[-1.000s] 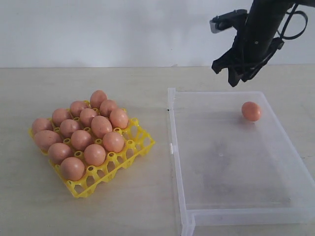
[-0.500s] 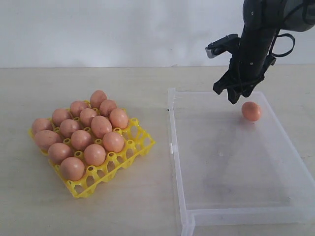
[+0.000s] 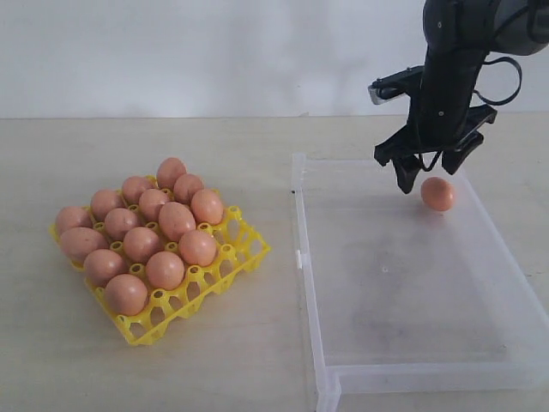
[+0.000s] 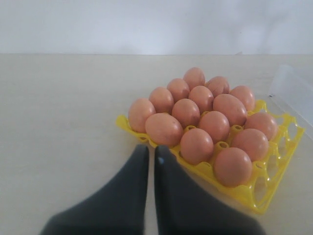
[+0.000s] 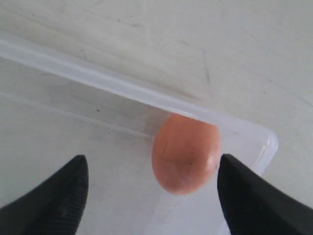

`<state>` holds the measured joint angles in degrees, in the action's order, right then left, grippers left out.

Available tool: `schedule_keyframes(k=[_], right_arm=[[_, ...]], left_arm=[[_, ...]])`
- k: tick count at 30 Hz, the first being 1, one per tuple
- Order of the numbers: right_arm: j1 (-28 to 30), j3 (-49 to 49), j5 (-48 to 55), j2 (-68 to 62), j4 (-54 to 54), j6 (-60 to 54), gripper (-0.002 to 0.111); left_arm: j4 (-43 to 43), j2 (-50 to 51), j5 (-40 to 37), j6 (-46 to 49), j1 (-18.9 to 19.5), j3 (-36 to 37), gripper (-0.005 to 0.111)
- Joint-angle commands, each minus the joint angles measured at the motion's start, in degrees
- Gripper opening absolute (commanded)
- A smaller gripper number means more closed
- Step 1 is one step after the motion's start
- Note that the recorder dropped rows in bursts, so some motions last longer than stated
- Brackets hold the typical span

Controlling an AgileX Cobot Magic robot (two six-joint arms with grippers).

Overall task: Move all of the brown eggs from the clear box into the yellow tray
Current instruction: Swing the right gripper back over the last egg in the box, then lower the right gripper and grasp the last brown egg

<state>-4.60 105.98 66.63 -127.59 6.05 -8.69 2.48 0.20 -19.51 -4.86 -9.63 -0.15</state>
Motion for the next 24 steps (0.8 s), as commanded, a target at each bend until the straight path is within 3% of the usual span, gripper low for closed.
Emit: schedule_keyframes(k=[1,17,24], right_arm=[[0.08,0.25,0.6,0.06,3.63,3.74,0.064],[0.08,-5.36,-12.98,-0.84,5.44,7.5,0.064],[0.08,-5.36,-9.9,-6.24,5.17,8.69,0.064]], left_arm=[[-0.16,-0.2,0.17,-0.06,-0.26,0.15,0.004],[-0.16,-0.2,0.17,-0.06,-0.26,0.15,0.004],[-0.16,-0.2,0.17,-0.06,-0.26,0.15,0.004]])
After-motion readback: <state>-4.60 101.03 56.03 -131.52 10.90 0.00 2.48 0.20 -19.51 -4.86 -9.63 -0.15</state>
